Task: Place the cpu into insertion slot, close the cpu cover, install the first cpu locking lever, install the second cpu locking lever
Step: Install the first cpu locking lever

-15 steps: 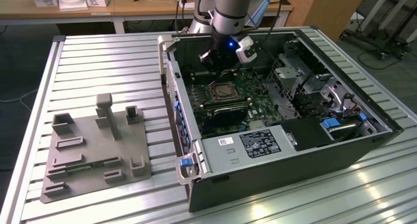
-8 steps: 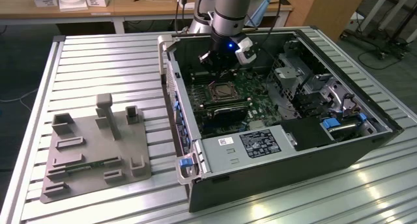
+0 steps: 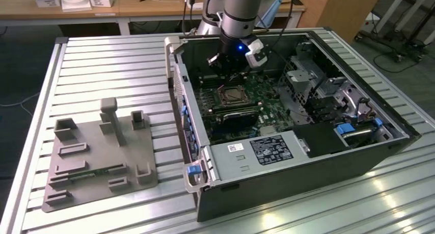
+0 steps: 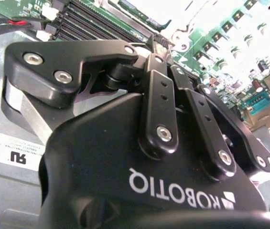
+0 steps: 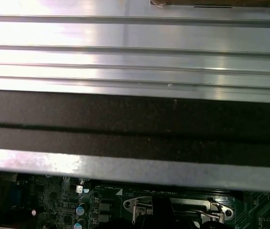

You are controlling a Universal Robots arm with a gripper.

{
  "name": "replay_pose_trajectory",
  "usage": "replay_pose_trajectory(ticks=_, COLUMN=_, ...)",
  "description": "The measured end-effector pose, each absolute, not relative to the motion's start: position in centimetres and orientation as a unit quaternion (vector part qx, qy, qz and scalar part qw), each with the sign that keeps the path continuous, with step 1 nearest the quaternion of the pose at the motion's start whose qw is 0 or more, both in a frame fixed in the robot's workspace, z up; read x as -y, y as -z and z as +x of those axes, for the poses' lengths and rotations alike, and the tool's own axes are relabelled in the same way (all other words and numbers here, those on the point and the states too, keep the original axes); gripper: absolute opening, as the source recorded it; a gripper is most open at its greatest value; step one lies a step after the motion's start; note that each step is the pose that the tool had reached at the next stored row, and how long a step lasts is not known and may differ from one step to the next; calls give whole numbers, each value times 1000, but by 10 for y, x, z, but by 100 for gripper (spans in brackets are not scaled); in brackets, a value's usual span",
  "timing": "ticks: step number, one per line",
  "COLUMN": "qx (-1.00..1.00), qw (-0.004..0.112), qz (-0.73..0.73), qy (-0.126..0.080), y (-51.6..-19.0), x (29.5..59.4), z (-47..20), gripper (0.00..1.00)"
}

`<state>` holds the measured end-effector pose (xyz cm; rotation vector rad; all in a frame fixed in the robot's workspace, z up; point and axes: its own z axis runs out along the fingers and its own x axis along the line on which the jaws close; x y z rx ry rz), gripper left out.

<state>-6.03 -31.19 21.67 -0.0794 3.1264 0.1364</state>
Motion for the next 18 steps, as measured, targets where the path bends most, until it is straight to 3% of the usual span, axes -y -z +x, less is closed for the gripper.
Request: replay_pose_trajectory(ticks=18, qx=-999, qw=6, qz=-25, qy=-44, y=-214, x=308, z=-53, gripper=10)
